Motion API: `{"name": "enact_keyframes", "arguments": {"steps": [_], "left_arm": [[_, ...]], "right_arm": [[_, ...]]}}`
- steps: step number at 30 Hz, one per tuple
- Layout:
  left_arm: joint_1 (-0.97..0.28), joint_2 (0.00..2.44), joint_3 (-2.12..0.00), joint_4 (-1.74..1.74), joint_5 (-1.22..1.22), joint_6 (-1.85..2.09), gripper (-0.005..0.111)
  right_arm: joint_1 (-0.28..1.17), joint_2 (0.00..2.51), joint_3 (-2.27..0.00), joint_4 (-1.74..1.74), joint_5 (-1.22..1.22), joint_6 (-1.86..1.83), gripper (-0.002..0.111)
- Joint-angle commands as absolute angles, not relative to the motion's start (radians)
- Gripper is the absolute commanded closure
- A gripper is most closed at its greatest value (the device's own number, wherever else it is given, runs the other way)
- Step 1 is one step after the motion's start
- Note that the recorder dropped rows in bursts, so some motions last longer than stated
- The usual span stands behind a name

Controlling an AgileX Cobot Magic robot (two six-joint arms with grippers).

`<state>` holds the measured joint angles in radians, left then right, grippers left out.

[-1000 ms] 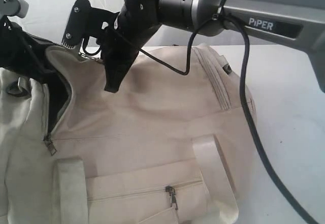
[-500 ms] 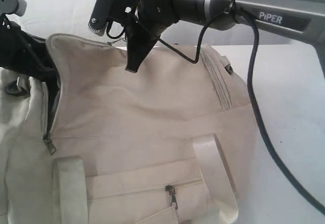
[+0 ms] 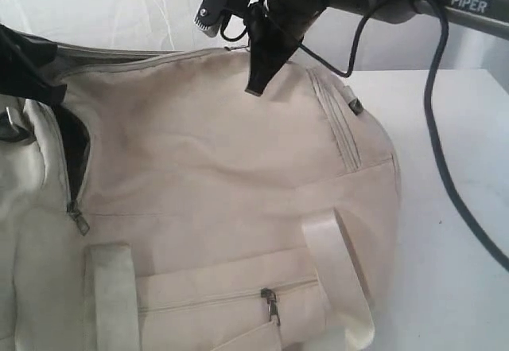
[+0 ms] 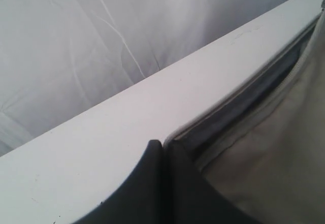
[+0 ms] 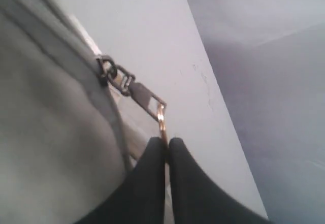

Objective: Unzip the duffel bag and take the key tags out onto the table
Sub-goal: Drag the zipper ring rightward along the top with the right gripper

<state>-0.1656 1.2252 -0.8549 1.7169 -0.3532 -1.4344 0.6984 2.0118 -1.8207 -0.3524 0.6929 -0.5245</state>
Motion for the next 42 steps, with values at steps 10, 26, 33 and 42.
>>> {"name": "enact_keyframes", "arguments": {"steps": [10,26,33,42], "left_arm": [[-0.163,1.183,-0.868,1.713,-0.276,-1.465,0.107],[-0.163,1.183,-0.868,1.714,-0.278,-1.468,0.107],[-0.163,1.183,-0.868,1.714,-0.280,-1.468,0.107],[-0.163,1.183,-0.868,1.714,-0.293,-1.468,0.107]], "right_arm": [[0.593,1.867,-1.824,-0.383,0.872,-0.516,0.108],[0.568,1.729,-1.755,-0.095,1.221,-0.625,0.108],[0.568,1.633,-1.728,-0.028,1.221,-0.625,0.108],[0.568,1.519,-1.517,0.084,1.221,-0.627,0.108]]}}
